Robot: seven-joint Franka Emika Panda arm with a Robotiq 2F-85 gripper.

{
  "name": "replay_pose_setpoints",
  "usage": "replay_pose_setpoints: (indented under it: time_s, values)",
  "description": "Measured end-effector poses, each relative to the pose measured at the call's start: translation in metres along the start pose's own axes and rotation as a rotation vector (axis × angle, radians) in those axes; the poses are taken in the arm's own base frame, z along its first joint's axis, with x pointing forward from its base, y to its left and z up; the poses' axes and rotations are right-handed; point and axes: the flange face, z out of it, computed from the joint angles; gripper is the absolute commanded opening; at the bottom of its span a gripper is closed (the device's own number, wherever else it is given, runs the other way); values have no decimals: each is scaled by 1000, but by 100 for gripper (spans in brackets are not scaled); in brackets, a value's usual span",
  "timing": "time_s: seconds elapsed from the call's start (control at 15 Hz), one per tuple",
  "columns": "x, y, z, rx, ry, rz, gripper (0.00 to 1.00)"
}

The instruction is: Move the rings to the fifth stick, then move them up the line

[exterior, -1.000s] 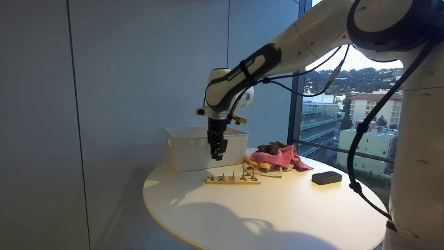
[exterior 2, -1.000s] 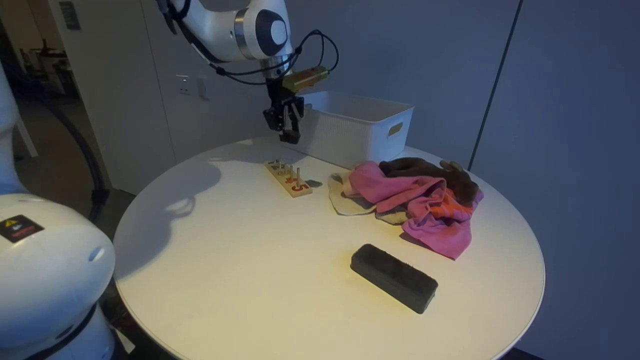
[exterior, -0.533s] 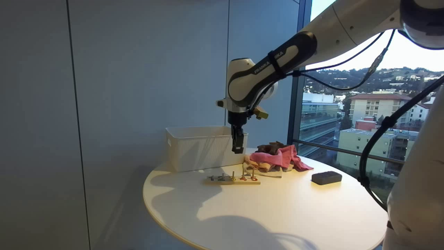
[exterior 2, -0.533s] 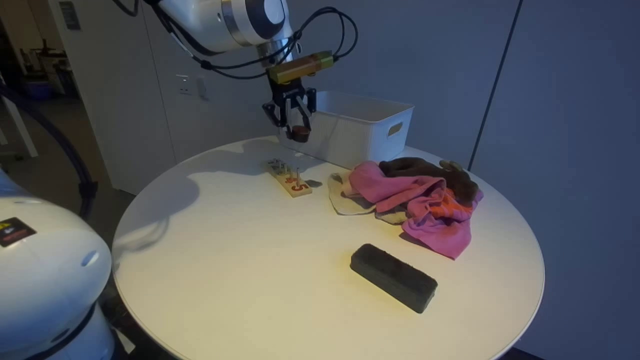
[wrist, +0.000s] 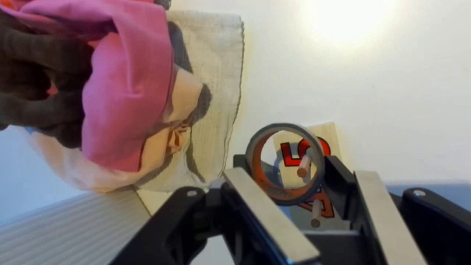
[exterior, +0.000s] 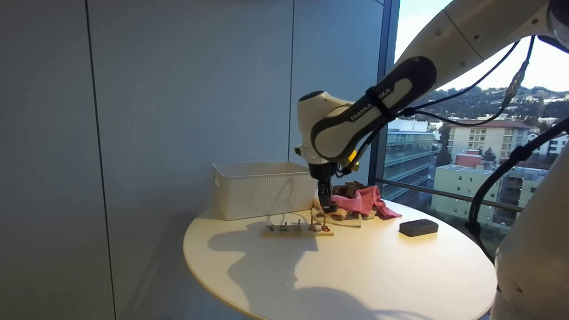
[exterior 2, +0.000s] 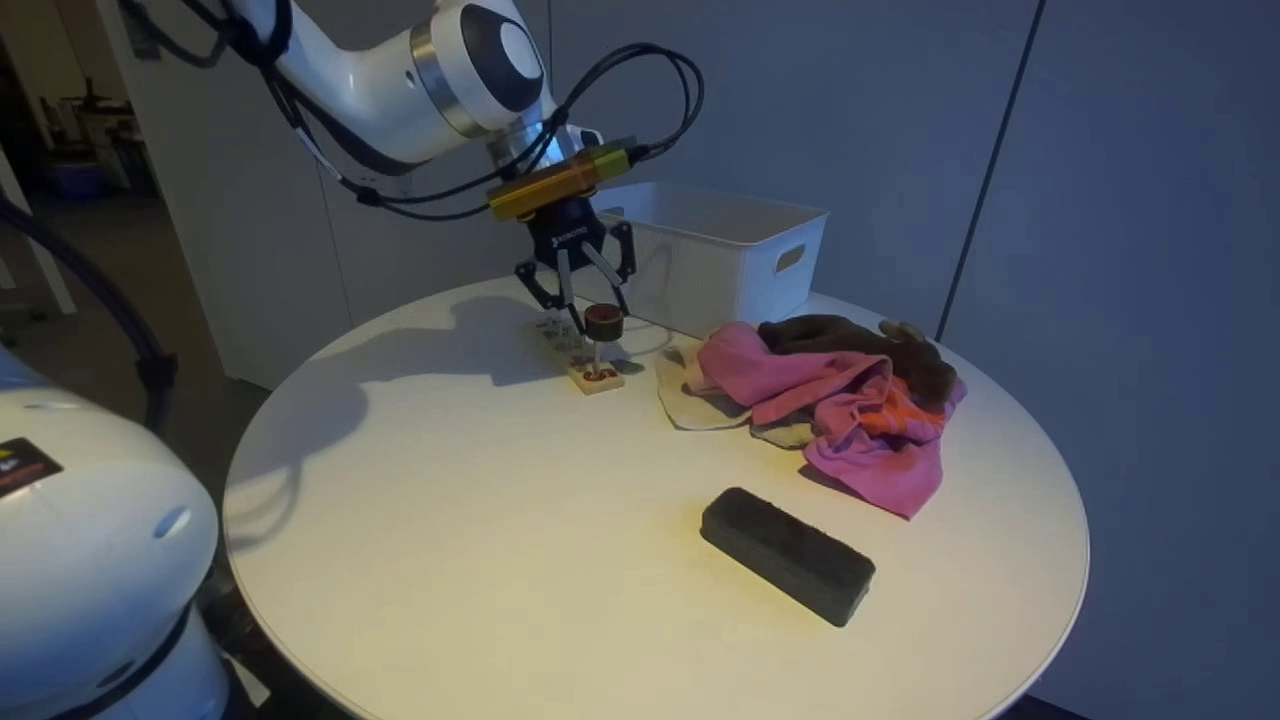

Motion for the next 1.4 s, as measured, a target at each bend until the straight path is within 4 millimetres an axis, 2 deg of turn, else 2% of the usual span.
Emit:
replay_pose_setpoints:
  time_s: [0.27,1.2,1.27,1.33,1.4]
  values:
    - [0,-15,8,8,-35,19,29]
    - [8,-21,12,-29,-4,-66,29]
    - [9,-22,14,-28,0,-73,79]
    - [10,-22,15,-27,2,-79,81]
    - [11,-23,17,-25,2,-83,88]
